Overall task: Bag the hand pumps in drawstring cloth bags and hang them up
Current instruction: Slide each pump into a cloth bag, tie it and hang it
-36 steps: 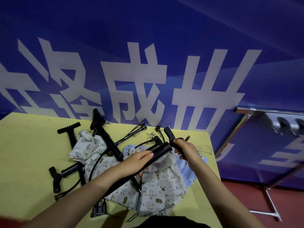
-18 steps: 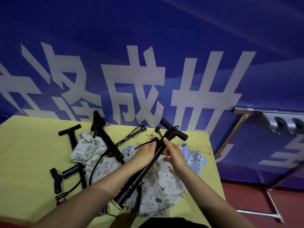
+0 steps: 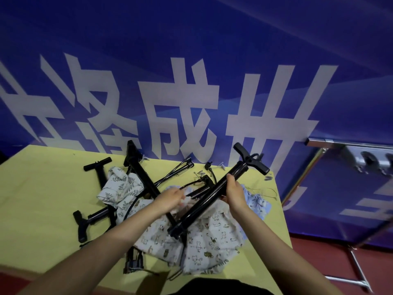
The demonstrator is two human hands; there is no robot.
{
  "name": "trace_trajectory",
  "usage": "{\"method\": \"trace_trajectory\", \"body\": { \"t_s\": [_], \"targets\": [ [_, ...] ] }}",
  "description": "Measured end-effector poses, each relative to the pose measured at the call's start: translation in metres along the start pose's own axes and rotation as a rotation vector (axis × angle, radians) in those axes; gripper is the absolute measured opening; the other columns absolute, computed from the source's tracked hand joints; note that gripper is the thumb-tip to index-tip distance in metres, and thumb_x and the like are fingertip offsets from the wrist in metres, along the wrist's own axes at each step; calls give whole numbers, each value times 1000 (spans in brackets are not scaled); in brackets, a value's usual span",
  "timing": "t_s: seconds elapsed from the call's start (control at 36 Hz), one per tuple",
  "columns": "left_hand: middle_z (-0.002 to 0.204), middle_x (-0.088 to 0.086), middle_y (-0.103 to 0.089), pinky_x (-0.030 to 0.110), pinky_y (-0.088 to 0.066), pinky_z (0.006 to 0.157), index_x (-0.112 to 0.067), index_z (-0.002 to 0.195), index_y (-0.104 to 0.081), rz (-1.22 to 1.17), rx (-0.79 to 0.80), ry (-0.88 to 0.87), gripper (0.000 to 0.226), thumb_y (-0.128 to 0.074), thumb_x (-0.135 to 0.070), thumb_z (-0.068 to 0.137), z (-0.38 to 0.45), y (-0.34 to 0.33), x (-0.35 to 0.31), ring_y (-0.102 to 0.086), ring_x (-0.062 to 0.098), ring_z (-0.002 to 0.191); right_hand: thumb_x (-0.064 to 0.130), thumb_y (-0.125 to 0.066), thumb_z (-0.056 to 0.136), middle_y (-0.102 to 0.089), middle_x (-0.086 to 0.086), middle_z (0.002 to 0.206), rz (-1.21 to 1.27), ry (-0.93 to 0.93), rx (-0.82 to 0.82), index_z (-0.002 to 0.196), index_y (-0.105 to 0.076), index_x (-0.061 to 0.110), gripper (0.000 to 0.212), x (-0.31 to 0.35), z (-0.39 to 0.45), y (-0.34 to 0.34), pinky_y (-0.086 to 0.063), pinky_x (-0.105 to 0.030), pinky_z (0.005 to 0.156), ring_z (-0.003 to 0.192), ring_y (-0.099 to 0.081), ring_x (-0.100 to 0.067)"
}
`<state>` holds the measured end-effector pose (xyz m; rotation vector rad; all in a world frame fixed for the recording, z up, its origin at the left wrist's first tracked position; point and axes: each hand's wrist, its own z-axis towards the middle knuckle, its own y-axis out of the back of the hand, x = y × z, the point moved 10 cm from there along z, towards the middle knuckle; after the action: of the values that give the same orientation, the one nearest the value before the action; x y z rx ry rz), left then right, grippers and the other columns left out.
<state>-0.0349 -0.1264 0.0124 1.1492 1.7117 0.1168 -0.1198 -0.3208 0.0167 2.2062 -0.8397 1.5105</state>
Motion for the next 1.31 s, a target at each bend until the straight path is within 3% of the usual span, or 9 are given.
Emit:
{"method": "trace_trajectory", "body": {
  "t_s": [0.17,0.31,0.47,0.61,0.67,0.86,1.06,1.19,1.31],
  "targets": [
    [74,7,-65,24,-45,55,-9,94,-63,74,116,227,66,-22,-61,98,-14,11,74,-55,15,51,38,-36,97,-52,-10,80,-19,9,-54,80,-45,12,33,8,8,5,-50,-54,93,79,-56,-26],
    [122,21,-63,34,-57,79,-7,125,-57,-547,359,203,66,-29,-60,98,-22,-25,54,-66,30,103,34,-37,101,-61,-5,76,104,-10,-9,83,-49,11,32,9,3,-5,-54,-35,71,74,-62,-22],
    [101,10,-71,31,-53,77,-10,110,-65,-479,218,67,48,-34,-47,101,-9,-24,10,-68,19,87,40,-44,100,-60,-11,90,78,40,62,93,-54,9,34,2,-4,-15,-53,-44,87,89,-63,-30],
    [128,9,-60,36,-43,102,-19,128,-59,-1,116,19,55,-25,-52,101,-2,-35,-2,-57,23,116,45,-42,100,-59,-5,89,49,116,4,94,-55,13,35,5,0,-2,-52,-44,91,90,-62,-25],
    [128,7,-59,29,-39,96,-19,131,-58,55,72,-23,56,-23,-51,102,-2,-37,-9,-54,20,117,48,-43,98,-57,-7,91,34,142,-35,97,-55,13,37,9,1,6,-51,-50,93,94,-61,-28],
    [72,8,-59,28,-37,61,-8,82,-62,59,-139,-142,59,-26,-50,101,10,-38,-25,-63,28,76,30,-57,95,-62,-1,91,185,97,118,112,-51,9,28,11,1,2,-55,-35,73,87,-65,-17],
    [91,-2,-68,30,-49,78,-20,100,-65,-147,-171,-251,25,-44,-33,100,17,-41,-51,-63,12,88,29,-63,92,-62,-15,121,-1,19,365,123,-52,14,36,-15,-8,-8,-56,-45,89,107,-65,-24],
    [83,-6,-66,10,-39,59,-22,89,-65,-220,-162,-271,11,-56,-24,95,21,-47,-59,-61,3,77,15,-61,94,-66,-20,112,63,-2,397,116,-54,9,24,-10,-1,5,-57,-47,83,93,-69,-28],
    [89,-2,-67,27,-49,77,-24,89,-64,-326,-103,-192,10,-56,-24,94,31,-49,-58,-62,14,85,13,-60,94,-73,-12,93,25,48,350,114,-54,8,21,-6,7,15,-57,-47,85,85,-71,-28]
  ]
}}
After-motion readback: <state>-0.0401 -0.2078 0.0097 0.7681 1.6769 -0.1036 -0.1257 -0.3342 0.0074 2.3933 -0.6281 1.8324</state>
